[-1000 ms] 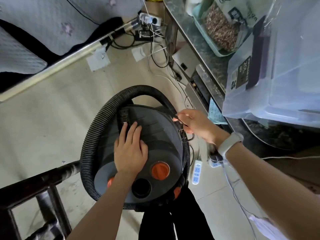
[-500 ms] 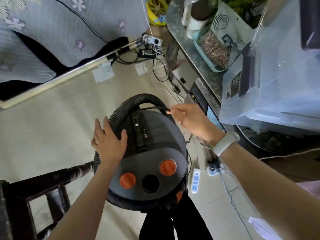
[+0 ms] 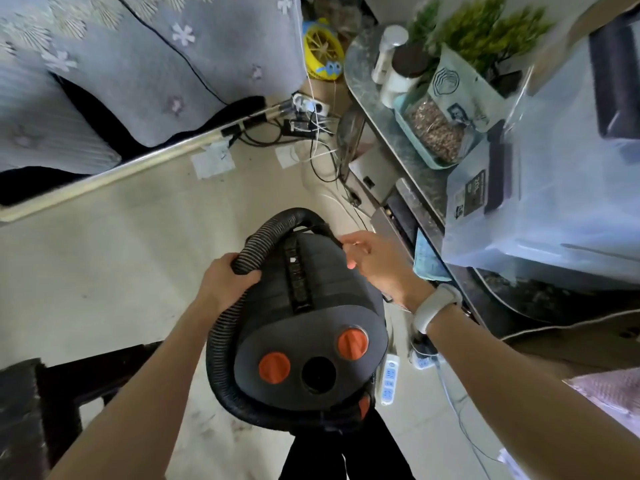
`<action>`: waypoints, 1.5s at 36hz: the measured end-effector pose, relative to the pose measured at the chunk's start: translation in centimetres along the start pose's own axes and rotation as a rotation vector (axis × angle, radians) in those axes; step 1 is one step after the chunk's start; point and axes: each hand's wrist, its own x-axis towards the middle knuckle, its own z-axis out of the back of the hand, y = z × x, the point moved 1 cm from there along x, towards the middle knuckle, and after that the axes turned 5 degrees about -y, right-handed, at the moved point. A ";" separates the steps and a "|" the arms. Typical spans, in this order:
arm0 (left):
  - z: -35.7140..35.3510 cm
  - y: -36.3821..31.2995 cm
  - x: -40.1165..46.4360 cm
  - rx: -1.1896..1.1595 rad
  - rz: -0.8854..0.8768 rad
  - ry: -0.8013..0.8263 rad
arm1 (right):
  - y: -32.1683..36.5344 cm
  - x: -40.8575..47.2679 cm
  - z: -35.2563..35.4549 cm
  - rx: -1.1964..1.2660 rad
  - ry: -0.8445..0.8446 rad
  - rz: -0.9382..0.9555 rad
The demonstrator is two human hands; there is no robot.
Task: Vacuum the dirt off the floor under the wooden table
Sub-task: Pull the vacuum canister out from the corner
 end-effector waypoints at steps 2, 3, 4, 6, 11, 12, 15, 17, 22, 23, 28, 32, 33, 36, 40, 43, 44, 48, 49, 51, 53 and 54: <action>0.3 -0.2 -0.9 -0.073 -0.033 -0.034 | 0.0 0.3 -1.1 -0.078 0.030 0.038; 0.3 -0.4 -1.4 -0.093 -0.050 -0.049 | 0.0 0.4 -1.7 -0.124 0.052 0.060; 0.4 -0.6 -1.8 -0.108 -0.066 -0.056 | 0.1 0.5 -2.3 -0.172 0.075 0.076; 0.5 -0.8 -2.6 -0.133 -0.092 -0.053 | 0.1 0.9 -3.5 -0.267 0.114 0.090; 0.9 -2.0 -4.3 -0.183 -0.162 -0.004 | -0.2 1.1 -5.7 -0.245 0.085 0.102; 0.9 -2.4 -4.6 -0.216 -0.161 0.022 | -0.4 0.9 -5.9 -0.188 0.060 0.093; 0.3 -3.4 -4.8 -0.290 -0.209 0.107 | -1.6 0.1 -5.9 -0.080 -0.020 0.059; -0.8 -3.8 -4.3 -0.155 -0.305 0.121 | -2.7 -0.4 -5.6 -0.083 -0.018 0.025; -3.8 -4.0 -3.2 -0.020 -0.473 0.135 | -3.8 -0.8 -4.4 -0.005 0.039 -0.133; -4.3 -3.8 -3.0 -0.010 -0.491 0.123 | -3.8 -0.8 -4.3 0.009 0.049 -0.131; -5.0 -3.5 -2.2 0.118 -0.515 0.137 | -4.2 -0.8 -4.4 0.003 0.048 -0.040; -5.3 -4.0 -1.2 0.343 -0.513 0.270 | -4.9 -0.9 -4.8 -0.045 0.022 -0.058; -5.5 -4.2 -0.9 0.376 -0.532 0.264 | -4.7 -1.1 -4.8 -0.034 0.020 -0.071; -6.1 -4.4 0.3 0.543 -0.654 0.178 | -5.2 -1.4 -4.9 -0.017 0.024 -0.123; -6.3 -5.1 0.8 0.683 -0.953 0.132 | -5.6 -1.6 -4.8 -0.117 -0.051 -0.046; -6.0 -5.2 0.6 0.695 -1.008 0.107 | -5.5 -2.2 -4.3 -0.168 -0.056 0.015; -5.9 -5.0 0.3 0.718 -0.958 0.098 | -5.6 -2.4 -4.2 -0.187 -0.055 0.027; -3.5 -3.7 -0.8 0.645 -0.683 -0.149 | -6.1 -2.1 -4.5 -0.291 -0.058 0.050; -2.8 -3.4 -1.1 0.593 -0.623 -0.219 | -6.0 -2.0 -4.7 -0.320 -0.054 0.056; -1.6 -2.9 -2.0 0.469 -0.546 -0.316 | -5.7 -1.7 -5.2 -0.417 -0.054 0.088; -1.0 -2.6 -3.3 0.348 -0.521 -0.349 | -5.0 -1.5 -5.7 -0.489 -0.061 0.140; -0.8 -2.5 -4.1 0.295 -0.510 -0.361 | -4.6 -1.4 -6.1 -0.517 -0.060 0.162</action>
